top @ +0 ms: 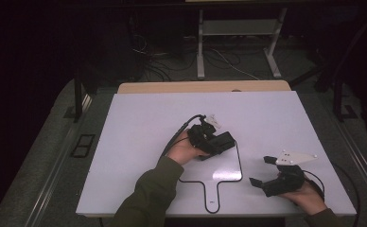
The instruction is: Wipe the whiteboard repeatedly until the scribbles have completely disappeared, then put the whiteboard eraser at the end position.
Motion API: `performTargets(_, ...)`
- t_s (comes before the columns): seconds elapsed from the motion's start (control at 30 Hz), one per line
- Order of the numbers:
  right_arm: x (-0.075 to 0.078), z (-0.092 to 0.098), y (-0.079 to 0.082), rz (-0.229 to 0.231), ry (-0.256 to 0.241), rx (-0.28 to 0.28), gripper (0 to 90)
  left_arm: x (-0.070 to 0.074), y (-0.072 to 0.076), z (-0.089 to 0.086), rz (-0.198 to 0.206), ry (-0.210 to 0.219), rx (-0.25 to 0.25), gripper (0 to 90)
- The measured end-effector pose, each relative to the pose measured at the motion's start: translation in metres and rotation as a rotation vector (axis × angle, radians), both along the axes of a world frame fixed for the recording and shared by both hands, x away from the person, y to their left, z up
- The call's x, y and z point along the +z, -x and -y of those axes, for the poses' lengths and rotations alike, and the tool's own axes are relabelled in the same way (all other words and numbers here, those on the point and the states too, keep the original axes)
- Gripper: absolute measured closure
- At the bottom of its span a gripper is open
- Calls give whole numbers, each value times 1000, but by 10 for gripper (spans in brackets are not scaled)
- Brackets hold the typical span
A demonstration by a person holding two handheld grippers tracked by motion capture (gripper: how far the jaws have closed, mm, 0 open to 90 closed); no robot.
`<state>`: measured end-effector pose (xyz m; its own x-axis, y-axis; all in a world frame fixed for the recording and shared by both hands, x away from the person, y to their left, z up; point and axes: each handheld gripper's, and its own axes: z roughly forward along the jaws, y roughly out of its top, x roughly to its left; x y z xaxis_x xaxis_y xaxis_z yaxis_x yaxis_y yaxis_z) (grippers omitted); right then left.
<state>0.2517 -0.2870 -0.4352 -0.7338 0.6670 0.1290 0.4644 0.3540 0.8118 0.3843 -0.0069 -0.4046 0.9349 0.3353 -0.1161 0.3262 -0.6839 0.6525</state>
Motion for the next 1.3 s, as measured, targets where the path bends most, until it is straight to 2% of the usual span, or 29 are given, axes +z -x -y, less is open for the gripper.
performTargets(0.37,0,1,-1,0,2,-2,0,9,7,-26,14,10,24,390)
performTargets(0.53,-1,2,0,1,3,-2,0,11,14,-41,11,17,48,390)
performTargets(0.7,-1,2,-1,2,5,-5,0,14,14,-56,20,25,70,390)
performTargets(0.87,-2,1,-2,-3,10,-2,0,15,4,-65,26,64,105,390)
performTargets(0.93,-2,0,-2,-5,7,-2,0,15,-3,-66,32,58,115,390)
performTargets(1.13,-4,0,-3,-12,3,3,0,13,-29,-63,34,85,150,390)
performTargets(1.3,-5,3,-4,-17,-8,-3,0,12,-54,-51,40,61,154,390)
